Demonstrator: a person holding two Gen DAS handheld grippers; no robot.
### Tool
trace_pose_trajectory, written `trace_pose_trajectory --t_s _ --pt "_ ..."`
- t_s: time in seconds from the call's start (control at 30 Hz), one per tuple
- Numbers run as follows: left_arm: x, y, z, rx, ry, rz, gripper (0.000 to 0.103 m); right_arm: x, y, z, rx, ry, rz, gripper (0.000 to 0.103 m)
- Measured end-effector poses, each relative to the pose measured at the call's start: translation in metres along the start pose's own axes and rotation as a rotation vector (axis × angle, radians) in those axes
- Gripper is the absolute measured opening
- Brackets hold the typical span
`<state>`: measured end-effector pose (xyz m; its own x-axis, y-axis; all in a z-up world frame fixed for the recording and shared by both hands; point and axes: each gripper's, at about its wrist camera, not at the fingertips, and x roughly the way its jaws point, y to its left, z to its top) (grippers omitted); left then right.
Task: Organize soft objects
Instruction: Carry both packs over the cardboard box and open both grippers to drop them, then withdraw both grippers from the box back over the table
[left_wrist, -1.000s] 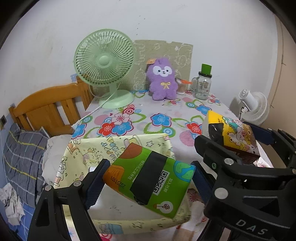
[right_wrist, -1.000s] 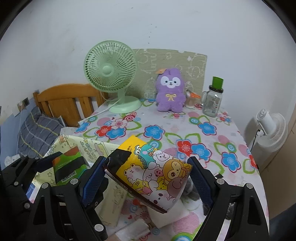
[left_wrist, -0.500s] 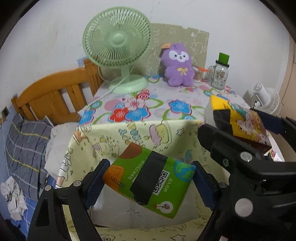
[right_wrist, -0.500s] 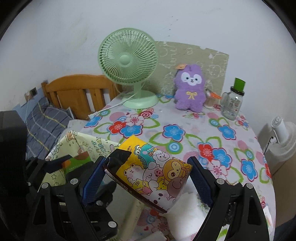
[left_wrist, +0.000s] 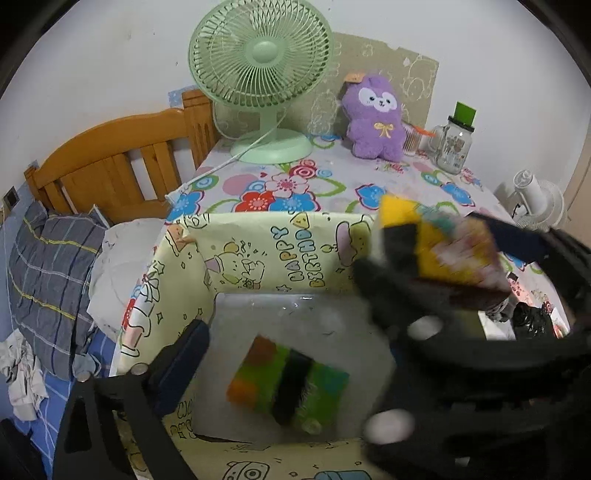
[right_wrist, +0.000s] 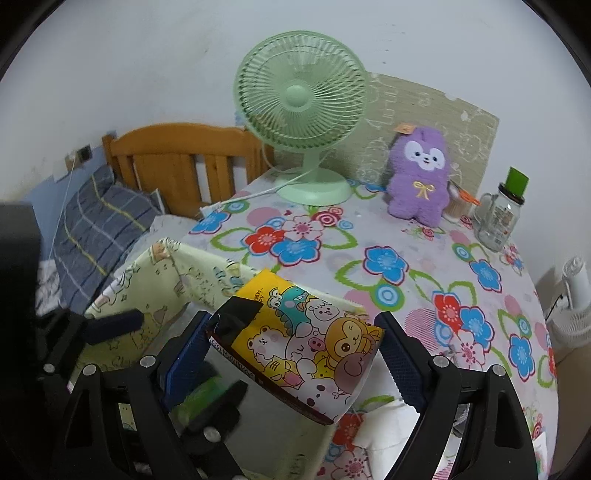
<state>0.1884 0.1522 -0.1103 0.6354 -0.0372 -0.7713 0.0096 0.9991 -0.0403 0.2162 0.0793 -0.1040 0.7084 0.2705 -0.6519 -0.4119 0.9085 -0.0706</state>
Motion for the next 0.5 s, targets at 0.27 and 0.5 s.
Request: trace_pose_trajectory --t_s 0.27,0.5 --pt "-0.005 0.002 -0.003 0.011 -0.012 0.015 0.103 -0.001 0.004 -0.002 0.005 0.005 0.021 0.096" --pt "-0.017 -0.003 -0.005 0.017 -0.036 0.019 0.103 -0.014 0.003 -0.005 0.018 -0.013 0.001 0.096"
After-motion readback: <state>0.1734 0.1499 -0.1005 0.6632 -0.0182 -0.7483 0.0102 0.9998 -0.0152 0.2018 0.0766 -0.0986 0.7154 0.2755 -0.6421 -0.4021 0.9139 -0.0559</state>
